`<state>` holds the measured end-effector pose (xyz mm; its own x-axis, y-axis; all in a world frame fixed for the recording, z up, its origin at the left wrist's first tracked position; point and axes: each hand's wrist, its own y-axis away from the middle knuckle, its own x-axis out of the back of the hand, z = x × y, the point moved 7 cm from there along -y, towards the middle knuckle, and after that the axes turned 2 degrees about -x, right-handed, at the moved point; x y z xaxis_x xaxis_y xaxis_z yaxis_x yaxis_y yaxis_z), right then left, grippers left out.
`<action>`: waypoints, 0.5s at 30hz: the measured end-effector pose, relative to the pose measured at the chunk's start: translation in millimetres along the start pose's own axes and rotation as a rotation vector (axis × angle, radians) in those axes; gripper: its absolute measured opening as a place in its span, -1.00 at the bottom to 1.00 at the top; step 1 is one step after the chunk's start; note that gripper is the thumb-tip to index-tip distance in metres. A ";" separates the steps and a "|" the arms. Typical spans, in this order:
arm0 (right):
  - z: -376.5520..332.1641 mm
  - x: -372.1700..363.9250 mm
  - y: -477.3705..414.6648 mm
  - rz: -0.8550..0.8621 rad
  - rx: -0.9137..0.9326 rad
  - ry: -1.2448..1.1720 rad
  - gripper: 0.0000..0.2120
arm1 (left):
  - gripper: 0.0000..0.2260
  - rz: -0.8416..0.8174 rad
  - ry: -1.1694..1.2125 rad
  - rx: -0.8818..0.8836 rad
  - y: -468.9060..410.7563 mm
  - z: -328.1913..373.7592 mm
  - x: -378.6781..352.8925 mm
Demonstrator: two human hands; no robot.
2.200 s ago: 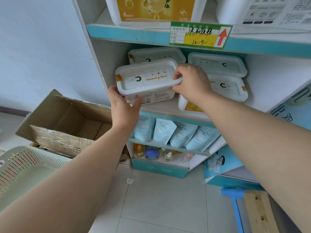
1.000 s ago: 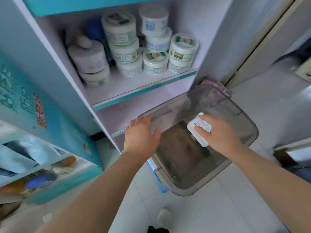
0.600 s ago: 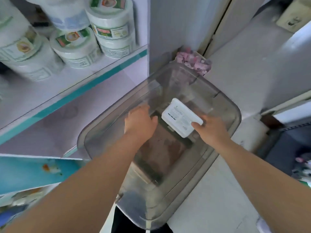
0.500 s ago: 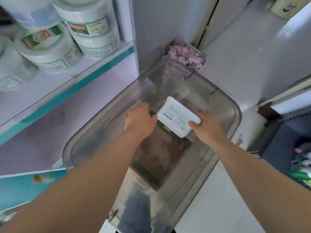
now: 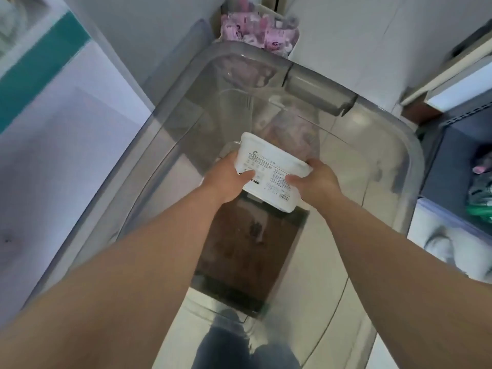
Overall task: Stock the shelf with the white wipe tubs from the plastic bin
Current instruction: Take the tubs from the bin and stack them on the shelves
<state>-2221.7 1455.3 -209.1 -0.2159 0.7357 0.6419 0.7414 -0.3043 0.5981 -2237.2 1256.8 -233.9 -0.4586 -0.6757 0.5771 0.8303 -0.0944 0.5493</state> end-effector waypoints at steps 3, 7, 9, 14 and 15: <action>5.8 -2.8 4.7 0.000 -0.021 0.033 -0.56 | -0.54 0.026 -0.047 0.000 3.2 -6.9 1.6; 7.2 -13.7 23.0 -0.042 0.015 0.052 -0.59 | -0.60 0.012 -0.111 0.026 16.1 -22.4 2.1; 4.9 -14.0 30.4 -0.038 0.034 0.033 -0.59 | -0.62 0.001 -0.071 0.058 24.2 -31.1 1.1; -14.2 -7.2 50.6 -0.045 0.120 0.074 -0.62 | -0.61 0.063 0.161 0.171 57.6 -41.3 4.8; -18.9 -3.5 57.1 -0.040 0.137 0.071 -0.61 | -0.62 0.091 0.205 0.186 69.2 -40.4 8.1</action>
<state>-2190.6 1423.9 -168.1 -0.2881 0.6996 0.6539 0.8098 -0.1864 0.5563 -2170.6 1215.3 -215.6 -0.2953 -0.8110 0.5051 0.7838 0.0966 0.6134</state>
